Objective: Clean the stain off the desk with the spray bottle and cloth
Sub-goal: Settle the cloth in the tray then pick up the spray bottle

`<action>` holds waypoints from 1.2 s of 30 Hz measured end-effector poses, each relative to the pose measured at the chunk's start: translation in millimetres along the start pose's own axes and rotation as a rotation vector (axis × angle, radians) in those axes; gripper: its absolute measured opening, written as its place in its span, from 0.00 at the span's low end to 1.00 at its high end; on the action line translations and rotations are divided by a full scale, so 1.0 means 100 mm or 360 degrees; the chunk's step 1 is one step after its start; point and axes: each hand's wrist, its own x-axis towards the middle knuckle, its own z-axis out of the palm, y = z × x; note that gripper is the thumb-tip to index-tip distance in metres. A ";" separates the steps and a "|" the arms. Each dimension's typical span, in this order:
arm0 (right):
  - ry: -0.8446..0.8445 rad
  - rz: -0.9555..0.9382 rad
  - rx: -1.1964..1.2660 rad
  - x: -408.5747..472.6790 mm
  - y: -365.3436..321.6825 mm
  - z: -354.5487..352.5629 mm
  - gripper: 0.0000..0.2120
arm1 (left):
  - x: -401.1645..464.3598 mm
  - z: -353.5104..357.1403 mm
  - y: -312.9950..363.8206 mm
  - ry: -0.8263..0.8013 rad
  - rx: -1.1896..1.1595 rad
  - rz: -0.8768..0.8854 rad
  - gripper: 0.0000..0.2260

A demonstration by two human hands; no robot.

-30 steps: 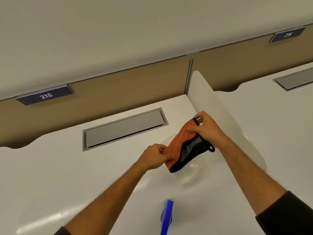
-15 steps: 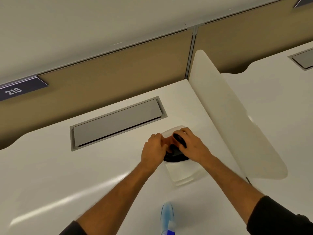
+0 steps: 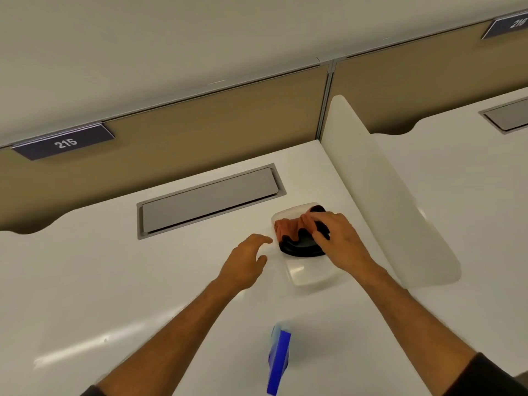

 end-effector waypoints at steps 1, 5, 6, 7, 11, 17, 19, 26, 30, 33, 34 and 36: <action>-0.0112 0.0018 0.0064 -0.14 -0.05 -0.02 0.20 | -0.16 -0.02 -0.06 -0.0077 0.0032 0.0000 0.17; -0.0654 0.0035 0.0177 -0.82 -0.22 0.11 0.25 | -0.77 0.05 -0.24 -0.0357 0.0156 -0.0026 0.21; -0.0741 0.0022 0.0169 -0.96 -0.26 0.16 0.28 | -0.90 0.08 -0.26 -0.0404 0.0179 -0.0040 0.23; -0.0801 0.0000 0.0157 -1.09 -0.30 0.21 0.30 | -1.01 0.11 -0.27 -0.0448 0.0200 -0.0047 0.25; -0.0876 -0.0014 0.0233 -1.46 -0.45 0.33 0.39 | -1.37 0.22 -0.22 -0.0582 0.0183 -0.0005 0.35; -0.0712 0.0048 0.0425 -1.70 -0.68 0.43 0.36 | -1.66 0.40 0.08 -0.0482 -0.0081 0.0022 0.36; -0.0606 0.0083 0.0475 -1.76 -0.75 0.46 0.33 | -1.71 0.44 0.15 -0.0363 -0.0216 0.0043 0.29; -0.0098 0.0003 0.0666 -1.69 -1.06 0.09 0.28 | -1.58 0.09 0.49 0.0038 -0.0363 0.0188 0.21; 0.0206 -0.0103 0.0728 -1.50 -1.19 -0.26 0.26 | -1.31 -0.24 0.82 0.0190 -0.0349 0.0365 0.24; 0.0359 -0.0067 0.0730 -1.33 -1.15 -0.38 0.24 | -1.03 -0.33 1.01 0.0165 -0.0370 0.0408 0.23; 0.0389 -0.0035 0.0735 -1.28 -1.12 -0.38 0.24 | -0.94 -0.33 1.04 0.0152 -0.0367 0.0428 0.23; 0.0410 0.0047 0.0741 -1.18 -1.02 -0.37 0.25 | -0.75 -0.26 1.07 0.0107 -0.0359 0.0461 0.22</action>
